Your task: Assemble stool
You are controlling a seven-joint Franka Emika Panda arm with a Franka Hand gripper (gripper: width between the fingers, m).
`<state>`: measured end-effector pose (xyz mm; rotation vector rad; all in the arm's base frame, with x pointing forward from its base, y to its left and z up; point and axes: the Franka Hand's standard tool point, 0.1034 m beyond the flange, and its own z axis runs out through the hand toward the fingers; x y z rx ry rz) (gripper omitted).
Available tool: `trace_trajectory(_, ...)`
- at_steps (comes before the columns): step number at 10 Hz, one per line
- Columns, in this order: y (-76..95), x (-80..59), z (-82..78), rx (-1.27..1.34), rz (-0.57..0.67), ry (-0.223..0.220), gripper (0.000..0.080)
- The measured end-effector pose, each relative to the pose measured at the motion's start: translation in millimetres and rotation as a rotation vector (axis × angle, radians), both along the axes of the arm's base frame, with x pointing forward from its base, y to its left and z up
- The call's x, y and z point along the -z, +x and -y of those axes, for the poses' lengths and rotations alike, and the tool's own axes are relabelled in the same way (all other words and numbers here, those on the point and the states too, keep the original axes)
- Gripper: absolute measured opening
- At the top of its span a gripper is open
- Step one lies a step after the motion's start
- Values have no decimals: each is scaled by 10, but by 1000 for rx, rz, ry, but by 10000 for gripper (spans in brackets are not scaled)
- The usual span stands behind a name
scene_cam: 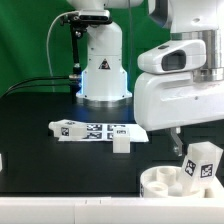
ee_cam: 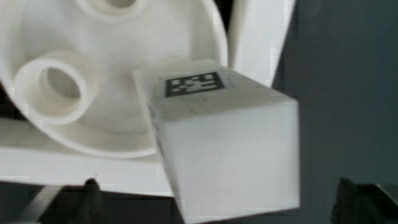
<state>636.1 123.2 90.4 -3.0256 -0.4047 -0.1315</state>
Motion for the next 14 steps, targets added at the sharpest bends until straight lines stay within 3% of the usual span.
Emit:
trace_trajectory(1, 3, -7, -1, -72, 8, -11, 649)
trace_trajectory(3, -28, -93, -55, -493, 26, -85, 649)
trace_trajectory(5, -69, -77, -129, -767, 29, -150, 649)
trace_trajectory(9, -57, -64, -53, -1001, 33, -178, 649)
trace_trajectory(11, -129, 113, -107, -1378, -3, -251, 649)
trace_trajectory(12, -148, 187, -131, -1458, -6, -264, 649)
trace_trajectory(14, -143, 209, -5, -1598, -27, -261, 649)
